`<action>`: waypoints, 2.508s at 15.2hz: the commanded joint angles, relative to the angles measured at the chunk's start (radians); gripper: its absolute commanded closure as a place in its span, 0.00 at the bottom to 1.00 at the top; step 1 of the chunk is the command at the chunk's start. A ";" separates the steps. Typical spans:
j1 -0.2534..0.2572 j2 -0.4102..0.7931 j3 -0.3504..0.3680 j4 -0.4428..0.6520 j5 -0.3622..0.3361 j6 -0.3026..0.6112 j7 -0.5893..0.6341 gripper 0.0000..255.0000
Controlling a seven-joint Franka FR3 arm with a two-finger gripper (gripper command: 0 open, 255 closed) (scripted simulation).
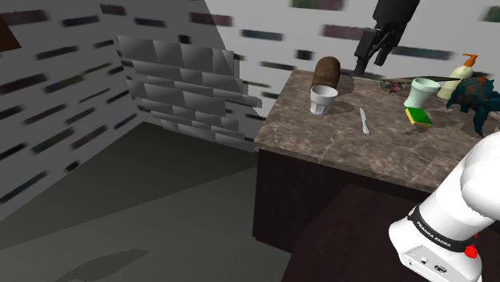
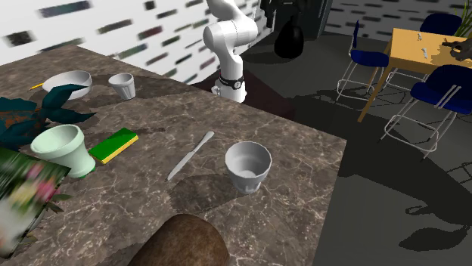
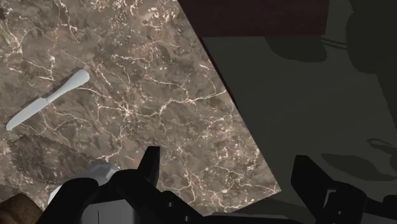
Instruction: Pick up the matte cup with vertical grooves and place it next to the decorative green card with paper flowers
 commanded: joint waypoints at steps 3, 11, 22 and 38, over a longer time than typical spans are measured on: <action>-0.011 0.054 -0.014 -0.003 -0.017 0.051 -0.011 0.00; -0.055 0.300 -0.066 0.036 -0.077 0.237 -0.047 0.00; -0.108 0.685 -0.129 0.217 -0.128 0.417 -0.087 0.00; -0.155 1.009 -0.168 0.381 -0.136 0.565 -0.118 0.00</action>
